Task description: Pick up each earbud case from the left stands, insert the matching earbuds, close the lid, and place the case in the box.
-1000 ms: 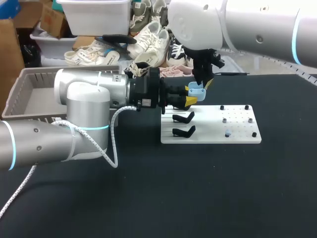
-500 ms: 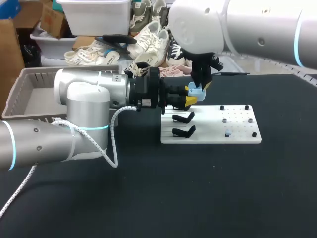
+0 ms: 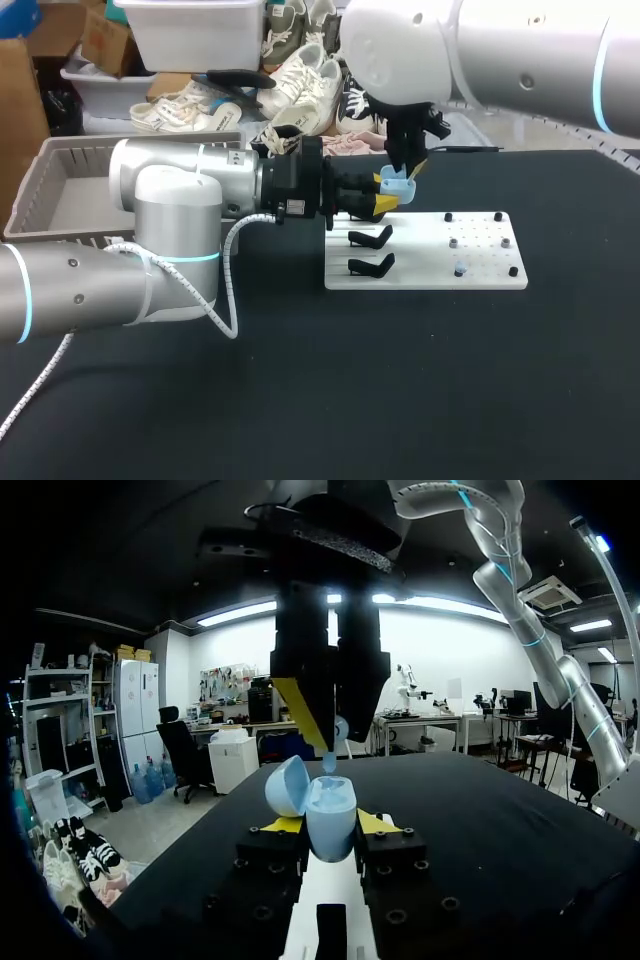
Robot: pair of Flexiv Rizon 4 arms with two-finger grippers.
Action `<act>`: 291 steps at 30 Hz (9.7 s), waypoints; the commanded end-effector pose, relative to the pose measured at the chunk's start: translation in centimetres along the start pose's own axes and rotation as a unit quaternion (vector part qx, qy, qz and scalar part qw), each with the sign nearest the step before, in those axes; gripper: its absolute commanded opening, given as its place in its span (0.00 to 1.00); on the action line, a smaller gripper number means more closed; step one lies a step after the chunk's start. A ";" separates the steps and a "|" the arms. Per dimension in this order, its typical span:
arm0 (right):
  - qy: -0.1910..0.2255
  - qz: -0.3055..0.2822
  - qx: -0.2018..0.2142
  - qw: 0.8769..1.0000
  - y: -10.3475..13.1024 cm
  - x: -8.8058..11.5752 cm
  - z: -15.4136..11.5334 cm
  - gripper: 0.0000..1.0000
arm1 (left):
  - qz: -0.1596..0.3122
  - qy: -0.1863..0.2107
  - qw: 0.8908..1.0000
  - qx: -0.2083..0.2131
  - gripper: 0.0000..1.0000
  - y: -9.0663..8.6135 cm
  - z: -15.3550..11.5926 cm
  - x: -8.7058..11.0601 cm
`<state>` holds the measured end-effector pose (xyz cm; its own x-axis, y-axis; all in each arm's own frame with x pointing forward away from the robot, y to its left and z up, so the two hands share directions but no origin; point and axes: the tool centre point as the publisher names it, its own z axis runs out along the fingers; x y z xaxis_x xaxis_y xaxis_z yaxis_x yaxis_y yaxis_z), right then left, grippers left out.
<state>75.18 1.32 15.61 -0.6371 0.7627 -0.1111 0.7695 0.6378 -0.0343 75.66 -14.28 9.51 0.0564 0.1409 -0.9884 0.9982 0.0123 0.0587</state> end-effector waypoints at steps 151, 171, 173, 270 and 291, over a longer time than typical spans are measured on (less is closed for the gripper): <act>-0.036 -0.215 -0.035 0.975 -1.9 0.9 0.6 0.00 | 0.001 -0.001 1.000 -0.002 0.00 -0.1 0.0 0.0; -0.040 -0.222 -0.036 0.974 -0.9 0.3 0.7 0.00 | 0.001 -0.001 1.000 -0.002 0.00 -0.1 0.0 0.0; -0.039 -0.223 -0.036 0.973 -0.9 0.2 0.8 0.00 | 0.001 -0.001 1.000 -0.002 0.00 -0.1 0.0 0.0; -0.142 -0.199 -0.105 0.964 -12.6 1.3 6.8 0.45 | 0.001 -0.001 1.000 -0.002 0.00 -0.1 0.0 0.0; -0.083 -0.218 -0.140 0.962 -11.1 -0.3 11.8 0.44 | 0.001 -0.001 1.000 -0.002 0.00 -0.1 0.0 0.0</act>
<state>67.23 -7.28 4.75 -0.8627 0.4029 -0.3057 0.3744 0.9151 0.1495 75.65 -14.28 9.51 0.0563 0.1408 -0.9884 0.9982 0.0124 0.0586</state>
